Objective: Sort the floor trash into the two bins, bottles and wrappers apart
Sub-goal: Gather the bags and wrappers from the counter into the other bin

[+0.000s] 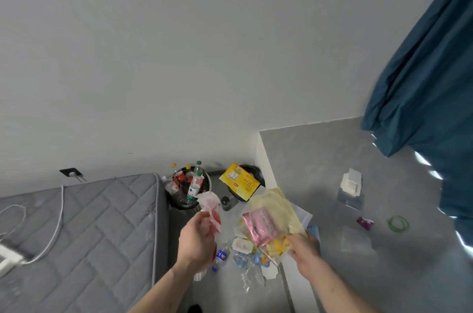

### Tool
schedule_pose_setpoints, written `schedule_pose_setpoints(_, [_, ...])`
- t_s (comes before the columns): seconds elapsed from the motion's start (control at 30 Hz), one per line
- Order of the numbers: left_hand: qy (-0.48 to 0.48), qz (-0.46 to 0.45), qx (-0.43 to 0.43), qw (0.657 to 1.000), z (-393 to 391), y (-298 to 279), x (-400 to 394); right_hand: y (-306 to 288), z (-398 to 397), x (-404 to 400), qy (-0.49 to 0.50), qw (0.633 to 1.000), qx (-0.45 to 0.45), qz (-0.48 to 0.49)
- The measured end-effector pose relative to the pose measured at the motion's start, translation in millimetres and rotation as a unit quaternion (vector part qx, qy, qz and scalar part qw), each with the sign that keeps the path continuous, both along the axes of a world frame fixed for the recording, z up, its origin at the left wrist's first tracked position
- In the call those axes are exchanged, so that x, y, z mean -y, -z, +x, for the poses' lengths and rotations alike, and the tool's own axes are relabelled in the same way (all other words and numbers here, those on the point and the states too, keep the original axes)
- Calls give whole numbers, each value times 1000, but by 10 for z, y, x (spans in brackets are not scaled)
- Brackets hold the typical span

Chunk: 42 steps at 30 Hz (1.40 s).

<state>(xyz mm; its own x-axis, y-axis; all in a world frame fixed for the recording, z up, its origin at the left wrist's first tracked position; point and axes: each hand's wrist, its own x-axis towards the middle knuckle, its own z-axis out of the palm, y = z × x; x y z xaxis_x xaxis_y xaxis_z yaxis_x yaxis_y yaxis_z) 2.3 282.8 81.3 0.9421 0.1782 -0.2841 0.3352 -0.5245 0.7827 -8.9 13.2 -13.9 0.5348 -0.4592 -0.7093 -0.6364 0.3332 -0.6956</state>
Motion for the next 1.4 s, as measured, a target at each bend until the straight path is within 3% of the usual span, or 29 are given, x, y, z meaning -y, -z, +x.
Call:
schedule_pose_setpoints(0.27, [81, 36, -82, 993, 515, 232, -646, -114, -8, -569, 79, 997, 4, -2])
schedule_pose_setpoints(0.9, [202, 96, -54, 973, 2061, 393, -311, 264, 861, -219, 106, 992, -60, -26])
schedule_pose_setpoints(1.2, [329, 152, -106, 926, 3827, 1684, -127, 561, 2021, -462, 137, 981, -119, -64])
schedule_pose_setpoints(1.4, [428, 218, -120, 869, 4837, 2654, 182, 1147, 3011, -610, 102, 979, -158, -81])
